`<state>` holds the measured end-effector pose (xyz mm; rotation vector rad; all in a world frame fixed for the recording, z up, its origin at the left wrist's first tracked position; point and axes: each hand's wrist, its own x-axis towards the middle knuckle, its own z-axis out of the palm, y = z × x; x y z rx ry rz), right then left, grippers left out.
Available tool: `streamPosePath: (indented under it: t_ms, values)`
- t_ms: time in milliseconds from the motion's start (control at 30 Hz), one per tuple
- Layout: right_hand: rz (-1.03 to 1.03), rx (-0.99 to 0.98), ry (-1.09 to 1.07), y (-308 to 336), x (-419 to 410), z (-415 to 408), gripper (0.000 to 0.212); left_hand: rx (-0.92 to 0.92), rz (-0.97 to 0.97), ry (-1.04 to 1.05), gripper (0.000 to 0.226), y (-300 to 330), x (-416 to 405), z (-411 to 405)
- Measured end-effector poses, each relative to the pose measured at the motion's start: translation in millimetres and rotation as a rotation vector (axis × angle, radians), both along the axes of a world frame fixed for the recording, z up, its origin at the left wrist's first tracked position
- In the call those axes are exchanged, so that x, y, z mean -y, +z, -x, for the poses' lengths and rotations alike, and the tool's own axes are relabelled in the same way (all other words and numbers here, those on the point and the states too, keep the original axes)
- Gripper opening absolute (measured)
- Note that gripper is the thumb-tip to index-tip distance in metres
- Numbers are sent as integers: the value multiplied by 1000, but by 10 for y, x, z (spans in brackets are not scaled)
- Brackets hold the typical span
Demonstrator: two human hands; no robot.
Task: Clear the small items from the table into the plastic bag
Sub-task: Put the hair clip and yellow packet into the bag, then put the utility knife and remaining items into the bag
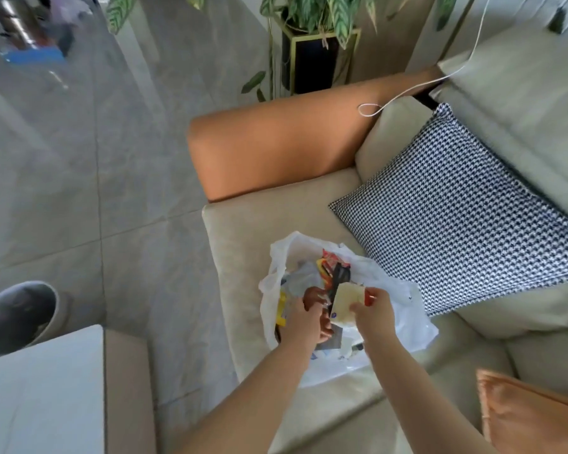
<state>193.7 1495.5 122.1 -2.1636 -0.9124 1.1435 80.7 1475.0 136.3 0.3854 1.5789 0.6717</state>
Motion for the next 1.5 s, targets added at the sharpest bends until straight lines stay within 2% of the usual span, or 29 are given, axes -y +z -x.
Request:
streamPosePath:
  t_ms: [100,267,367,500,700,800,967,1033,1133,1233,1367,1500]
  values:
    - [-1,37,42,-57,-89,-28,39,-9,-15,23,45,-148,-175,-41]
    - [41,17,286,-49,-51,54,43,-128,-108,-232,57,-96,-190,77]
    - [-55,2,269,-47,74,128,46,-97,-145,-267,48,13,-54,178]
    - [-135,-93,186,118,361,329,28,24,-111,-209,24,191,201,323]
    - [-164,-133,340,438,681,885,7,78,-139,-145,5,341,665,878]
    - [-142,-143,441,416,846,1250,14,52,-123,-70,7,261,943,1319]
    - [-79,-32,701,197,1089,2034,22,-111,-43,55,5,-33,1436,2135]
    - [-31,27,830,81,1196,2413,21,-188,-2,45,15,-214,1700,2480]
    - [-32,85,989,-91,1372,2995,20,-280,48,48,11,-412,2110,2947]
    - [-5,148,1132,-235,1594,3592,15,-394,115,12,22,-494,2490,3381]
    - [-8,213,1355,-388,1887,4325,19,-442,191,71,29,-638,2915,3885]
    - [5,191,1488,-561,2145,4923,18,-463,257,158,31,-821,3243,4322]
